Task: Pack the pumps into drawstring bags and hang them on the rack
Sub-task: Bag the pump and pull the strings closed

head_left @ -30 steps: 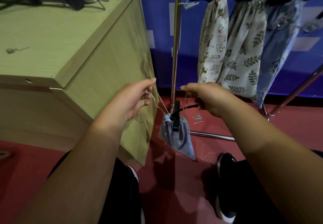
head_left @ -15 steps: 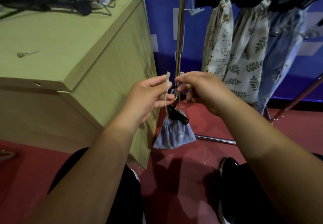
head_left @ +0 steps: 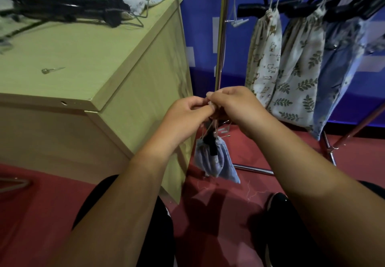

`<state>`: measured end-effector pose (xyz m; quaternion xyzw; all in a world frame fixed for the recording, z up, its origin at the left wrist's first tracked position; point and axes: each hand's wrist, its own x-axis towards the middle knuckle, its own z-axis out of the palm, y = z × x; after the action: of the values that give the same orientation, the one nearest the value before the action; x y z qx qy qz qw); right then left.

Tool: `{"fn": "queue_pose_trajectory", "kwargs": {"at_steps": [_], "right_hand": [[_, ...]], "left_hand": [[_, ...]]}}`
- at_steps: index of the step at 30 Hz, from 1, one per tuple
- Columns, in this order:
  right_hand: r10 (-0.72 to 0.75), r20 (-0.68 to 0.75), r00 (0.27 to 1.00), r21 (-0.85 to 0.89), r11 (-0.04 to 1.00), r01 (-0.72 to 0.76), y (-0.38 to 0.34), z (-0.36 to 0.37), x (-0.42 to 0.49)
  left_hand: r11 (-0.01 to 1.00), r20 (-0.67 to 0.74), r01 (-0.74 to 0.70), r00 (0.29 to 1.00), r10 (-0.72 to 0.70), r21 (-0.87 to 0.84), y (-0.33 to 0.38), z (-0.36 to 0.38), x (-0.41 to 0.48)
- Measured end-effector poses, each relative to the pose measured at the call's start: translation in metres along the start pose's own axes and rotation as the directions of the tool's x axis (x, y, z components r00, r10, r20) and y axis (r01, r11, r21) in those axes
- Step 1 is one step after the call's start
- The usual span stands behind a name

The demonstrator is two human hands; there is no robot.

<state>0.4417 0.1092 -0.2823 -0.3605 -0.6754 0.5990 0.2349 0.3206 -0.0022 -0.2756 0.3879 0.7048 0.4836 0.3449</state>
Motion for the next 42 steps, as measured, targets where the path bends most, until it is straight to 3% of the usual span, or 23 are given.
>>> {"fn": "queue_pose_trajectory", "kwargs": {"at_steps": [4, 9, 21, 26, 32, 39, 42], "right_hand": [[-0.038, -0.003, 0.999, -0.004, 0.999, 0.038, -0.019, 0.003, -0.007], [-0.086, 0.001, 0.996, 0.003, 0.996, 0.086, -0.041, 0.0, -0.019], [-0.268, -0.1, 0.958, -0.277, 0.932, 0.232, -0.112, -0.029, -0.058], [-0.419, -0.147, 0.896, -0.458, 0.832, 0.314, -0.132, -0.039, -0.079], [-0.522, -0.221, 0.824, -0.597, 0.74, 0.309, -0.157, -0.077, -0.108], [-0.538, -0.356, 0.764, -0.548, 0.782, 0.296, -0.192, -0.141, -0.134], [-0.567, -0.424, 0.707, -0.543, 0.783, 0.303, -0.202, -0.169, -0.149]], "left_hand": [[1.0, -0.02, 0.012, 1.0, -0.013, -0.011, 0.006, -0.012, -0.004], [0.993, 0.017, -0.117, 0.993, 0.118, -0.009, 0.023, -0.018, -0.007], [0.985, 0.097, -0.166, 0.982, 0.161, 0.039, 0.092, -0.027, -0.024], [0.98, 0.09, -0.197, 0.976, 0.198, -0.013, 0.123, -0.024, -0.041], [0.962, 0.095, -0.273, 0.957, 0.275, -0.028, 0.176, -0.01, -0.057], [0.932, 0.133, -0.356, 0.923, 0.361, -0.062, 0.252, 0.029, -0.065], [0.919, 0.141, -0.387, 0.908, 0.394, -0.078, 0.282, 0.055, -0.063]]}}
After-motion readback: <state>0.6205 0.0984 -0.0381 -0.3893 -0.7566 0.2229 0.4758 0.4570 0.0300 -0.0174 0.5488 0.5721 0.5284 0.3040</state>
